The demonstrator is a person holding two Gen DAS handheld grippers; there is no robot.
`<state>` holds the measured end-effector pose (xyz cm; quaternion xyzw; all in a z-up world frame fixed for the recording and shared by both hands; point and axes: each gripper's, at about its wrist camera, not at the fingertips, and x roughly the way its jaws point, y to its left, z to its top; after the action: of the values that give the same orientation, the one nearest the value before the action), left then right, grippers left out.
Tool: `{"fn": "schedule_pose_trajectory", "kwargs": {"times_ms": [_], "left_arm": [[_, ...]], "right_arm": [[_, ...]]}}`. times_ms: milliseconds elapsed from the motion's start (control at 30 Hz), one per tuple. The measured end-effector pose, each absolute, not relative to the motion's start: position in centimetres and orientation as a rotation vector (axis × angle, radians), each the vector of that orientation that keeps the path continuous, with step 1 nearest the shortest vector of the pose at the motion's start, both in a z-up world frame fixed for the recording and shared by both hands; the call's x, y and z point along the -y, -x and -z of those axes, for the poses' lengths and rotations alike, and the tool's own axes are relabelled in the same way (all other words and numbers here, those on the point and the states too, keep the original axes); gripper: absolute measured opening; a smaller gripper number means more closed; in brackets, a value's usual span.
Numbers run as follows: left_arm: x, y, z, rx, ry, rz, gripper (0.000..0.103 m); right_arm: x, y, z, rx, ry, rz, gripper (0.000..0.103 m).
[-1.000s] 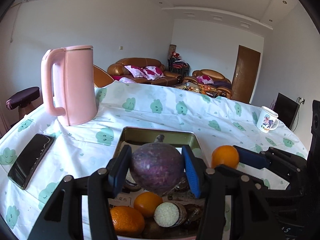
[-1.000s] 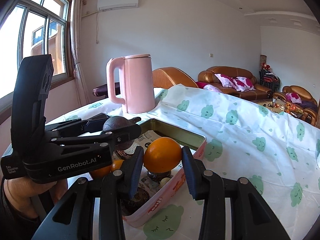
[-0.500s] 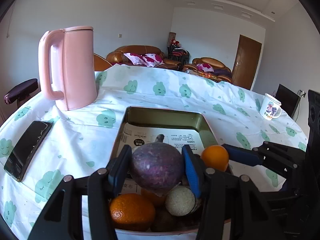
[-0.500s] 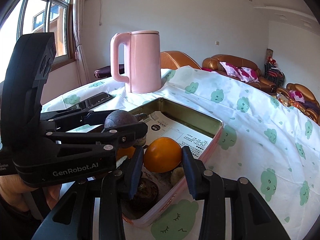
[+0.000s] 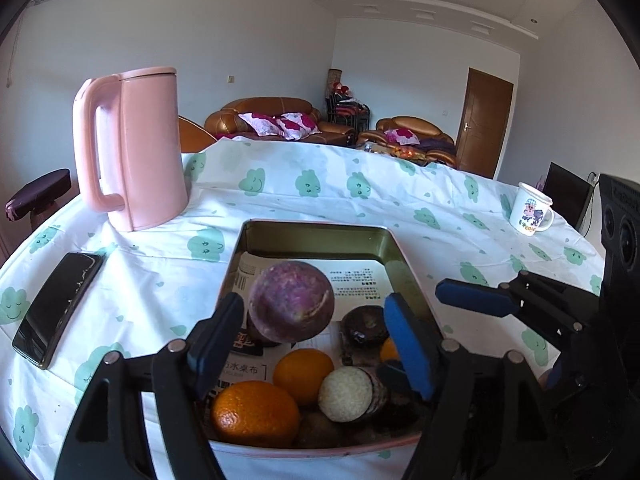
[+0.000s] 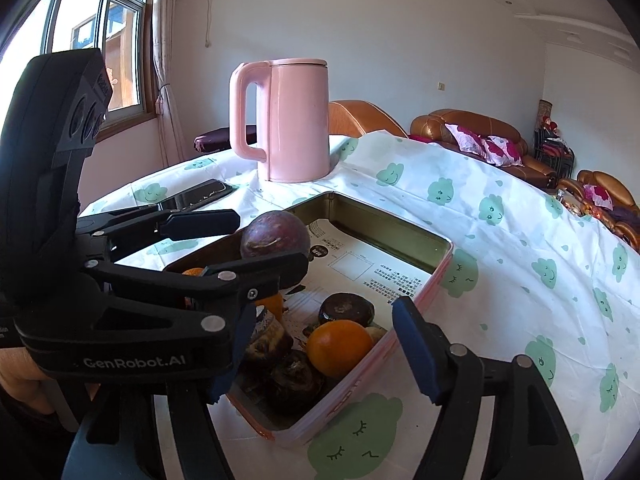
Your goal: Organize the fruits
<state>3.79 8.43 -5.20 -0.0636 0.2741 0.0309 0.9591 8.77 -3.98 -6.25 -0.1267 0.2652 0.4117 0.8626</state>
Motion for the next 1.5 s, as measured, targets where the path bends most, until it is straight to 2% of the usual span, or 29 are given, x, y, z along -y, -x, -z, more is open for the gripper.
{"fn": "schedule_pose_trajectory", "kwargs": {"times_ms": [67,200,300,767,1500], "left_arm": [[-8.5,-3.3,4.7,-0.533,0.13,-0.069,0.084],[-9.2,-1.9,3.5,-0.475,0.159,-0.081,0.086],[-9.6,-0.9,2.4,-0.431,0.167,-0.099,0.096],[-9.5,0.7,1.0,-0.378,0.17,-0.099,0.097],[-8.8,0.7,0.8,-0.378,0.16,-0.092,0.097]], "right_arm": [[4.6,-9.0,6.1,-0.558,0.232,-0.856,0.072],[5.9,-9.2,6.0,-0.567,0.176,-0.841,0.072],[6.9,-8.9,5.6,-0.564,0.146,-0.821,0.072],[10.1,-6.9,3.0,-0.479,0.081,-0.767,0.075],[11.5,-6.5,2.3,-0.454,0.062,-0.746,0.076]]}}
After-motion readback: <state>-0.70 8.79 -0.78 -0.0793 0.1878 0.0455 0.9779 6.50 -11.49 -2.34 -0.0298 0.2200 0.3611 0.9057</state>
